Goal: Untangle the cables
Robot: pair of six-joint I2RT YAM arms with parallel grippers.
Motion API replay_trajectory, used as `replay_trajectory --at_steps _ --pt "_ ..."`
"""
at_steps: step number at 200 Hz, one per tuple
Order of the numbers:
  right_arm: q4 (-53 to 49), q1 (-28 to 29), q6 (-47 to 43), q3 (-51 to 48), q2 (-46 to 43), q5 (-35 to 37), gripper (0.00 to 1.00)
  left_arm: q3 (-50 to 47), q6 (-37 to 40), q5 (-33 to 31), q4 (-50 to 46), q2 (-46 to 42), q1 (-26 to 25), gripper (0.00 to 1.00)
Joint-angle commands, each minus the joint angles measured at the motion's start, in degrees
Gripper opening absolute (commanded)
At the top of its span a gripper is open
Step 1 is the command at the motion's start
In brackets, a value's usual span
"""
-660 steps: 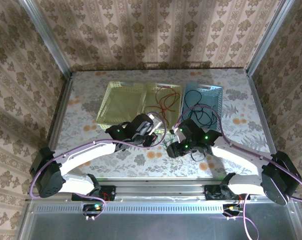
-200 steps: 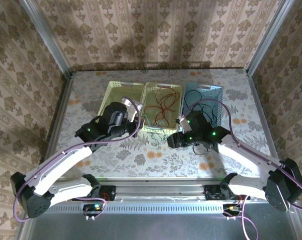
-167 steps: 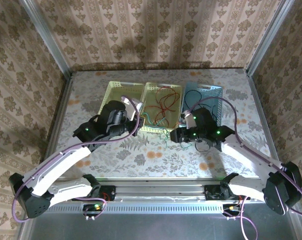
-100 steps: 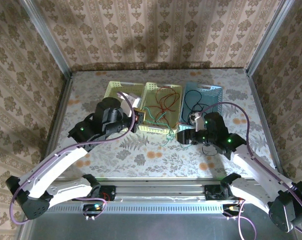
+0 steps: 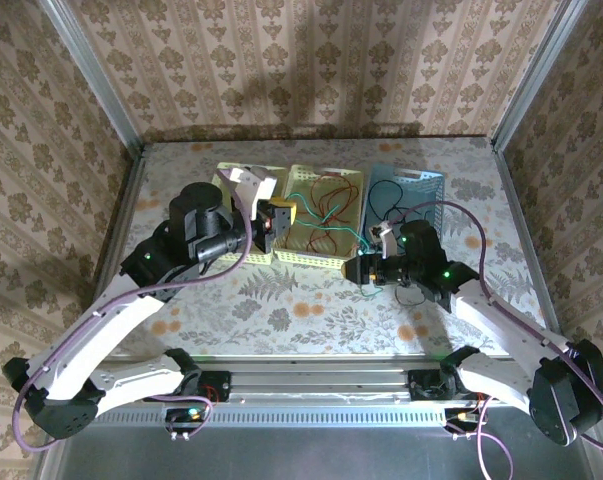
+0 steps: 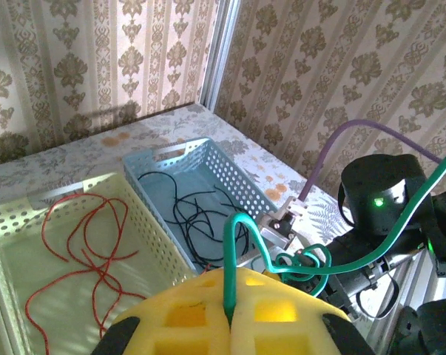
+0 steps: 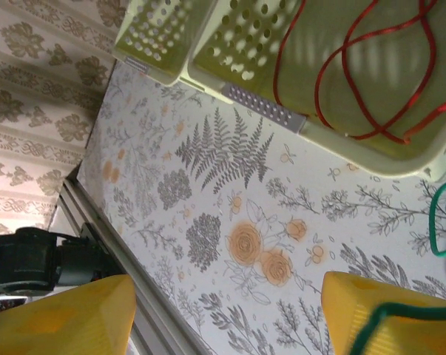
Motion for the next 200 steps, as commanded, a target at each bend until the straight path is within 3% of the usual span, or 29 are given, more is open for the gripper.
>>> replay_trajectory --at_steps 1,20,46,80,101,124,134,174,200 --pt "5.5 0.1 2.8 1.5 -0.3 -1.0 0.69 2.3 -0.6 1.3 2.1 -0.8 -0.3 0.0" --pt "6.4 0.0 3.8 1.1 -1.2 2.3 0.67 2.2 -0.7 1.5 2.0 -0.8 -0.4 0.0" --pt "7.9 0.0 4.8 1.2 -0.3 4.1 0.58 2.0 -0.9 2.0 2.3 -1.0 -0.6 0.0" --pt "10.8 -0.1 6.7 1.3 1.4 4.0 0.56 2.0 -0.7 1.9 2.2 -1.1 -0.9 0.0" --pt "11.3 -0.1 7.0 1.4 2.3 4.1 0.48 1.6 -0.7 1.8 2.6 -1.4 -0.8 0.0" --pt "10.9 0.0 7.2 0.9 2.8 3.5 0.26 1.4 -0.7 0.7 2.9 -1.8 -0.9 0.0" --pt "10.0 -0.1 7.1 0.4 2.1 4.0 0.17 1.0 -0.8 -2.2 3.2 -2.2 -0.9 0.0" --pt "2.1 -1.3 7.0 -2.3 -3.4 13.0 0.06 -1.6 -3.0 -24.4 5.3 -5.3 0.4 0.0" --pt "-4.0 -3.6 7.9 -3.5 -5.8 19.6 0.0 -3.6 -7.2 -28.1 7.2 -7.2 5.0 0.0"
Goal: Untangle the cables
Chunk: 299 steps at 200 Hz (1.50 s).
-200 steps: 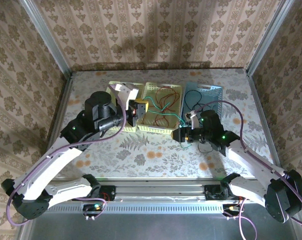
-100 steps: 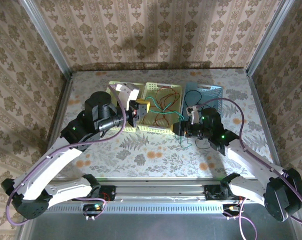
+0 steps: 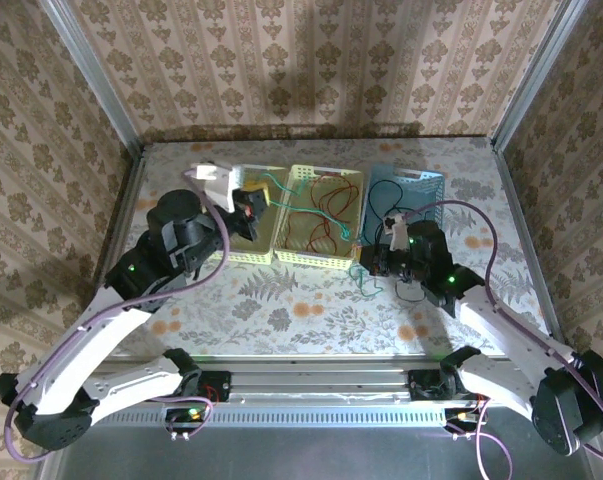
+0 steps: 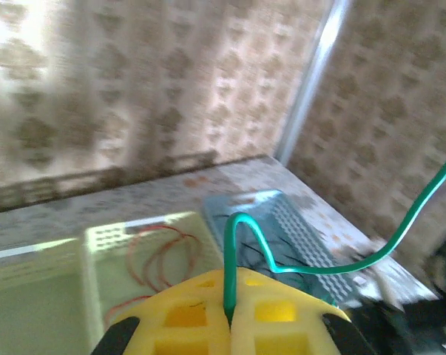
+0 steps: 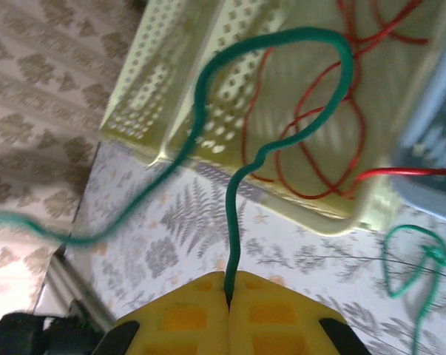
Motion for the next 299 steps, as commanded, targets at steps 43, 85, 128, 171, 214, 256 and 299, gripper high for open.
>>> replay_trajectory --at_steps 43,85,128,171,214,256,299 --pt "-14.3 -5.7 2.9 -3.0 -7.7 18.5 0.0 -4.1 -9.9 -10.4 3.9 -5.4 11.9 0.0" --pt "-19.9 -9.3 5.5 -3.2 -11.4 25.3 0.0 -2.2 -10.8 -7.4 -1.9 -6.5 18.9 0.0" --pt "-25.0 -13.1 7.5 -3.7 -15.2 30.8 0.0 -2.6 -12.2 -2.5 -2.7 -7.0 23.2 0.0" --pt "-28.3 -18.6 5.0 -2.3 -18.1 30.1 0.0 -2.1 -12.1 3.6 -3.1 -6.9 26.9 0.0" --pt "-23.9 -18.1 -1.4 1.4 -17.1 21.7 0.0 -2.4 -12.9 5.7 -2.1 -3.6 27.2 0.0" --pt "-22.5 -12.6 -6.9 7.2 -16.1 17.3 0.0 -4.5 -15.8 -1.1 -0.3 3.6 27.8 0.0" --pt "-23.8 -4.6 -9.6 11.8 -13.5 19.7 0.0 -11.5 -19.7 -7.4 10.0 12.3 28.2 0.0"
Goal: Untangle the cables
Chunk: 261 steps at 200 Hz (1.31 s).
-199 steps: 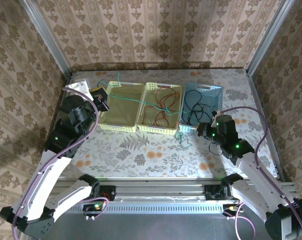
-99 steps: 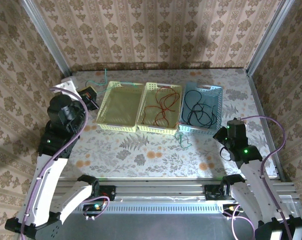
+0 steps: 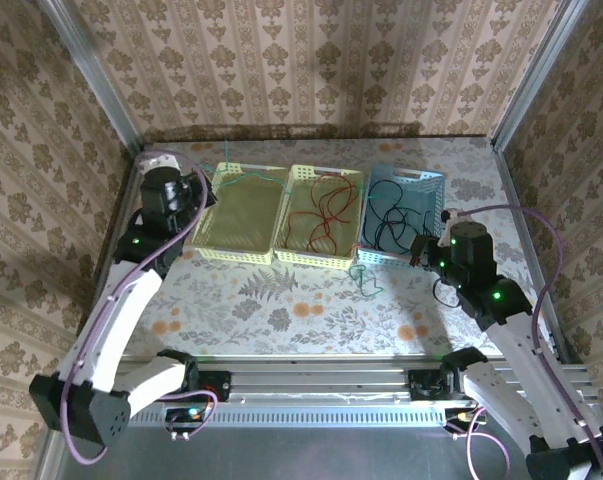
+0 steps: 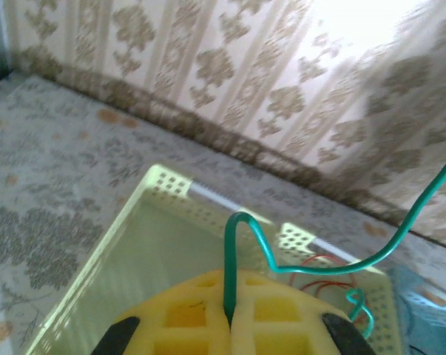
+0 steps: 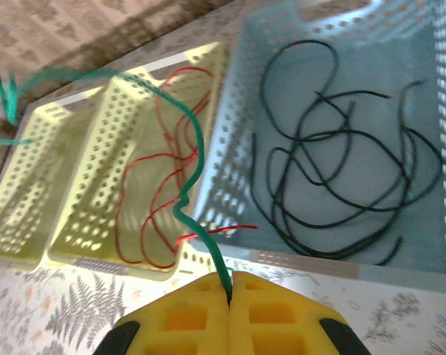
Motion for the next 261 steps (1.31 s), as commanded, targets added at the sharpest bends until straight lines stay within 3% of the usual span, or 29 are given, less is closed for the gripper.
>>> replay_trajectory --at_steps 1,42,66,127,176,205,220,238,261 --pt "-0.4 3.5 -3.5 2.9 1.3 0.4 0.0 -2.8 -2.8 -5.5 7.0 4.5 0.3 0.0" --pt "-1.7 6.1 -4.9 4.5 2.6 1.9 0.0 -2.7 -0.9 -12.5 9.7 13.1 -1.3 0.0" --pt "-2.3 6.5 -5.0 4.6 2.6 2.5 0.0 1.3 -0.5 -13.1 2.3 18.1 -2.2 0.0" --pt "-3.2 6.8 -5.2 5.4 2.7 4.3 0.0 14.2 -0.3 -6.5 -22.5 34.8 -2.8 0.0" --pt "-5.0 7.9 -5.9 6.1 2.9 4.5 0.01 19.9 -1.2 -3.5 -28.2 41.9 -2.7 0.0" --pt "-5.2 8.7 -5.7 6.0 3.4 4.6 0.01 21.9 -0.8 -2.7 -26.8 40.4 -3.0 0.47" --pt "-4.9 8.8 -5.7 5.8 3.8 4.4 0.01 23.5 0.1 -2.9 -26.6 38.7 -3.5 0.65" --pt "-4.7 9.0 -5.6 5.6 4.5 3.8 0.01 24.8 0.9 -2.7 -25.8 35.9 -4.3 0.78" --pt "-4.3 9.1 -5.3 5.5 5.7 3.0 0.01 24.6 1.9 -0.6 -23.4 31.7 -5.1 0.85"
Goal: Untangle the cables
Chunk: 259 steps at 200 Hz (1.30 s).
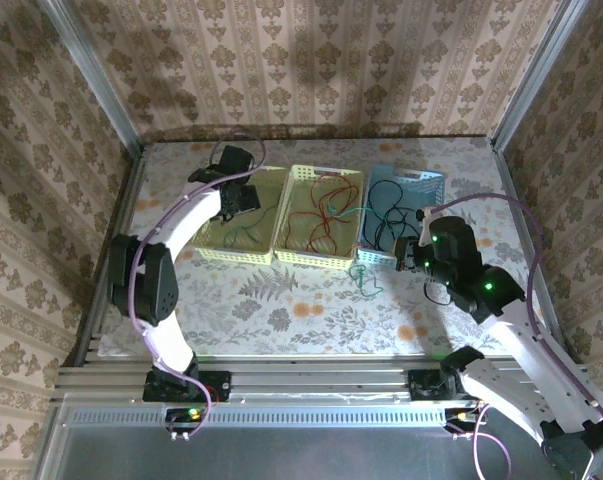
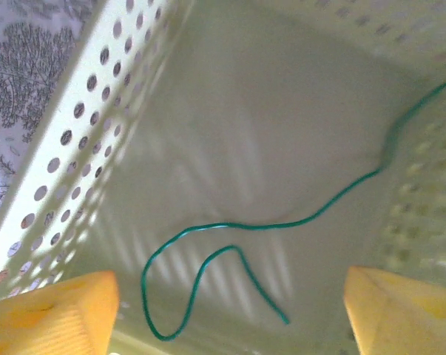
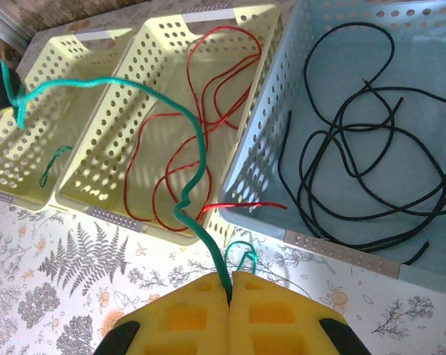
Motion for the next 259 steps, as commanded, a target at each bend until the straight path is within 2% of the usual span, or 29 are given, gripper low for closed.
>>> replay_trajectory --at_steps 1,13,23,46,59,64,107,138,157,176,197,206,233,259 --pt "-0.4 0.5 -0.6 0.9 0.9 -0.4 0.01 1.9 1.7 2.1 1.6 -6.4 -0.9 0.85" --pt "-0.4 0.5 -0.5 1.1 1.6 -1.3 0.01 0.9 3.2 4.8 3.5 -8.7 -1.6 0.88" --pt "0.0 0.7 -0.5 1.2 2.2 -2.6 0.01 -0.9 5.5 9.6 7.2 -10.8 -2.3 0.9" --pt "0.1 1.4 -0.7 1.5 3.5 -5.4 0.01 -7.5 5.9 31.2 19.0 -15.8 -3.0 0.95" --pt "2.1 1.7 -0.8 1.8 4.2 -6.7 0.02 -11.2 3.4 39.7 23.9 -17.3 -3.0 0.96" --pt "2.3 1.8 -0.8 1.9 4.4 -7.2 0.02 -12.3 2.9 41.8 25.2 -17.9 -4.9 0.97" --pt "5.2 2.9 -0.5 2.5 5.0 -9.5 0.02 -16.3 3.9 45.1 26.5 -19.7 -8.3 1.0" --pt "5.5 4.4 -1.3 4.0 6.5 -10.9 0.02 -19.9 0.1 49.2 36.0 -19.6 -9.7 0.99" --pt "5.4 5.3 -1.3 4.4 7.1 -9.5 0.02 -19.9 0.3 49.7 36.9 -19.3 -10.4 0.83" --pt "5.5 5.4 -0.6 4.2 7.1 -7.8 0.02 -20.2 1.3 49.7 35.4 -19.6 -10.7 0.59" --pt "4.5 5.4 -0.6 4.2 7.0 -5.4 0.01 -20.9 2.1 48.2 33.8 -20.7 -10.7 0.25" --pt "4.1 5.3 -0.4 4.1 7.0 -4.1 0.01 -21.2 2.5 47.3 33.2 -21.4 -10.6 0.15" --pt "2.7 4.9 0.7 3.6 7.0 -0.5 0.02 -22.8 2.7 41.5 32.4 -24.3 -10.1 0.0" --pt "1.5 3.9 1.7 3.5 7.6 0.8 0.02 -24.7 1.2 37.7 32.5 -27.5 -7.8 0.0"
